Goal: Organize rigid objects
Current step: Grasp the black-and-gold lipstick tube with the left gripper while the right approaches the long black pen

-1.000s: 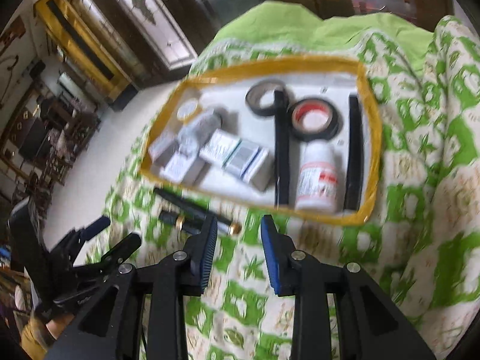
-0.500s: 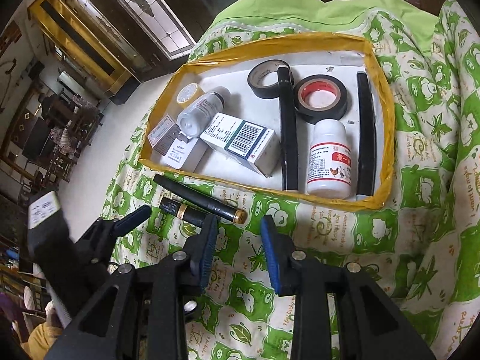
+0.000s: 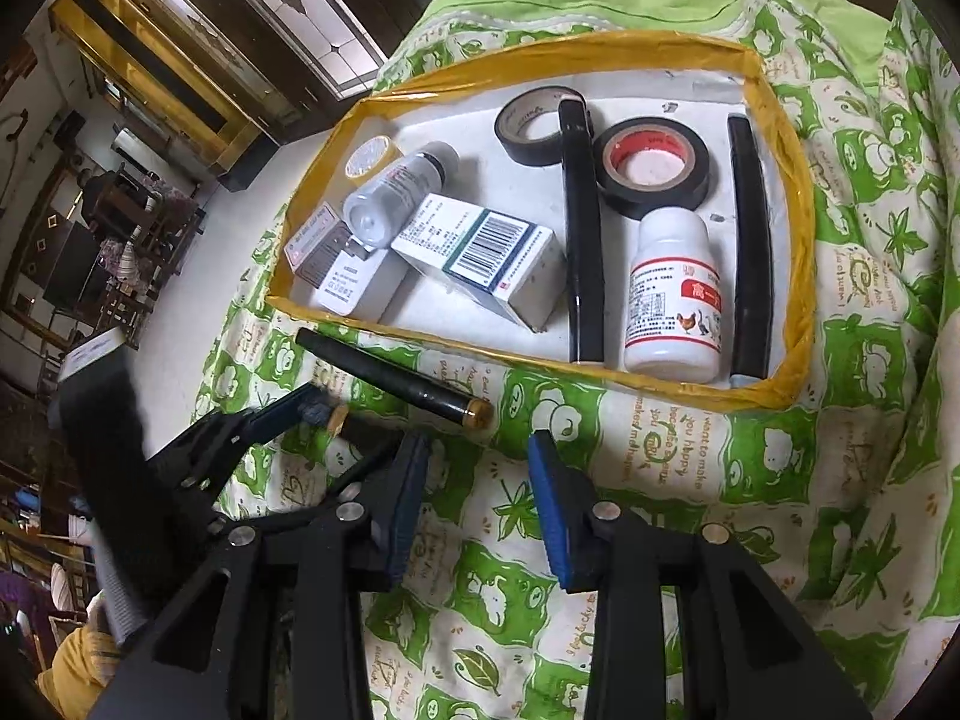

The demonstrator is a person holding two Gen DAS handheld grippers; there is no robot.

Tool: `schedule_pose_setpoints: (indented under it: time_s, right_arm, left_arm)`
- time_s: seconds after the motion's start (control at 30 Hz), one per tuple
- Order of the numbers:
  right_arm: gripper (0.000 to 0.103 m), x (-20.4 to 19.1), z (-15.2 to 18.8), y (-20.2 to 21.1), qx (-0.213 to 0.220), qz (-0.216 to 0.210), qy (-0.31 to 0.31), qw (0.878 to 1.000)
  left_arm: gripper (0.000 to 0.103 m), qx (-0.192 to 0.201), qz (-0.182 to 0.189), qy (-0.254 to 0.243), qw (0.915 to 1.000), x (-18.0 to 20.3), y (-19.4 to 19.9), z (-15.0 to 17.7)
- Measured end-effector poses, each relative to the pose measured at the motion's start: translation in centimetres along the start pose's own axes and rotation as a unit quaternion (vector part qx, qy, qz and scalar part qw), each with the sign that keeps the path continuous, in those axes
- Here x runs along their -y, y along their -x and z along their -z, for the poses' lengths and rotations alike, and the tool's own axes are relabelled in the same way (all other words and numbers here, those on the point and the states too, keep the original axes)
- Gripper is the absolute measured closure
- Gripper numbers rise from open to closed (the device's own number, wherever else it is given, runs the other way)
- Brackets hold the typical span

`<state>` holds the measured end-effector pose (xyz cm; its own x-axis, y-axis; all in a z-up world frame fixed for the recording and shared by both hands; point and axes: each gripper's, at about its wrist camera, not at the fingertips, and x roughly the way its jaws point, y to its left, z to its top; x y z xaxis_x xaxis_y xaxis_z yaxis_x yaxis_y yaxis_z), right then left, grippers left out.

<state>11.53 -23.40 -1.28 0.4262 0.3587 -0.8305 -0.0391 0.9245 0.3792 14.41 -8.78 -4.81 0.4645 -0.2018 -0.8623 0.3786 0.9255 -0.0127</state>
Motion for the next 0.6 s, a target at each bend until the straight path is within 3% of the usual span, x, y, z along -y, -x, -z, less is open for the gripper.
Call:
schedule_pose_setpoints:
  time_s: [0.1, 0.2, 0.37, 0.47, 0.5, 0.53, 0.6]
  right_arm:
    - [0.069, -0.7, -0.1, -0.7, -0.004, 0.0, 0.018, 1.0]
    - [0.069, -2.6, -0.5, -1.7, 0.006, 0.019, 0.071, 0.997]
    - [0.067, -5.9, 0.0, -4.1, 0.024, 0.074, 0.176, 0.981]
    - [0.065, -6.9, 0.4, -5.0, 0.028, 0.098, 0.203, 0.974]
    - [0.068, -7.0, 0.4, -5.1, 0.026, 0.102, 0.203, 0.973]
    - [0.08, -7.2, 0.5, -5.1, 0.025, 0.108, 0.204, 0.973]
    - [0.091, -7.5, 0.5, -5.3, 0.019, 0.12, 0.203, 0.972]
  left_arm:
    - [0.025, 0.004, -0.002, 0.013, 0.9999, -1.1, 2.0, 1.3]
    - [0.025, 0.018, 0.009, 0.059, 0.9981, -3.0, 3.9, 2.3]
    - [0.025, 0.035, 0.017, 0.119, 0.9921, -5.6, 4.3, 3.1]
    - [0.025, 0.046, 0.011, 0.124, 0.9911, -5.8, 4.1, 2.9]
    - [0.025, 0.048, 0.009, 0.125, 0.991, -5.9, 4.0, 2.9]
    - [0.025, 0.047, 0.009, 0.125, 0.9909, -6.0, 3.9, 2.9]
    - [0.025, 0.048, 0.006, 0.127, 0.9907, -6.1, 3.8, 3.0]
